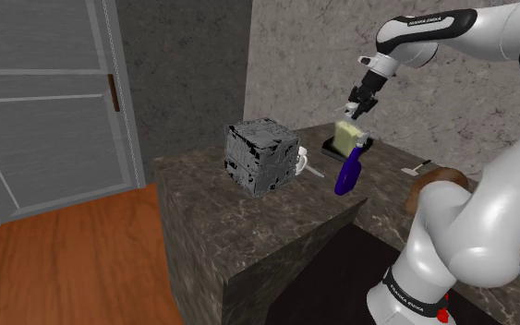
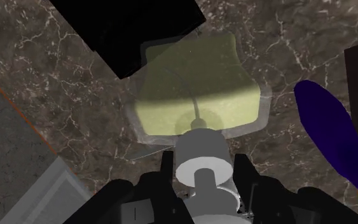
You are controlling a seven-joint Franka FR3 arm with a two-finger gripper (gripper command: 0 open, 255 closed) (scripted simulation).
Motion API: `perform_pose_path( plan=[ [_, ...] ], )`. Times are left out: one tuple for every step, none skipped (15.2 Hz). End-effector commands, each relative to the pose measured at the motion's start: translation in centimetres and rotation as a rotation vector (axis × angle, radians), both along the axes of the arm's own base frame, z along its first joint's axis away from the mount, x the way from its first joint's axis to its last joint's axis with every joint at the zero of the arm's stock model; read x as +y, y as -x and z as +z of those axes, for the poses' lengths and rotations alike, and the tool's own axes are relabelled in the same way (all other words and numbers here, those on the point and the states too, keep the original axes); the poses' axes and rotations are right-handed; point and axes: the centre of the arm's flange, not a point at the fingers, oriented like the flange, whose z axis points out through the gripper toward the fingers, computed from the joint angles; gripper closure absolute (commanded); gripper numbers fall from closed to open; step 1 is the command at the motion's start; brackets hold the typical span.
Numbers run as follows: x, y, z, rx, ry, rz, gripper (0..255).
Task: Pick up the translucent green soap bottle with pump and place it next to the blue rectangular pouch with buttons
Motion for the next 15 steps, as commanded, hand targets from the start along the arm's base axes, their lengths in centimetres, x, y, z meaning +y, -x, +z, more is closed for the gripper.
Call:
perform_pose_path(
  plan=[
    [-0.5, 2.6, 0.1, 0.005, 0.003, 0.0, 255],
    [-0.8, 3.9, 0.1, 0.005, 0.003, 0.0, 255],
    [-1.1, 5.2, 0.1, 0.005, 0.003, 0.0, 255],
    [-1.5, 6.5, 0.1, 0.005, 0.003, 0.0, 255],
    [-1.8, 7.8, 0.1, 0.005, 0.003, 0.0, 255],
    [-2.1, 9.0, 0.1, 0.005, 0.003, 0.0, 255],
    [-2.4, 10.3, 0.1, 0.005, 0.003, 0.0, 255],
    [-2.8, 11.6, 0.1, 0.005, 0.003, 0.0, 255],
    [-3.1, 12.9, 0.1, 0.005, 0.003, 0.0, 255],
    [-3.4, 14.2, 0.1, 0.005, 0.003, 0.0, 255],
    [-3.7, 15.4, 0.1, 0.005, 0.003, 0.0, 255],
    [-4.1, 16.7, 0.1, 0.005, 0.003, 0.0, 255],
    [-4.4, 18.0, 0.1, 0.005, 0.003, 0.0, 255],
    [-4.7, 19.3, 0.1, 0.005, 0.003, 0.0, 255],
    [-5.0, 20.6, 0.1, 0.005, 0.003, 0.0, 255]
  ],
)
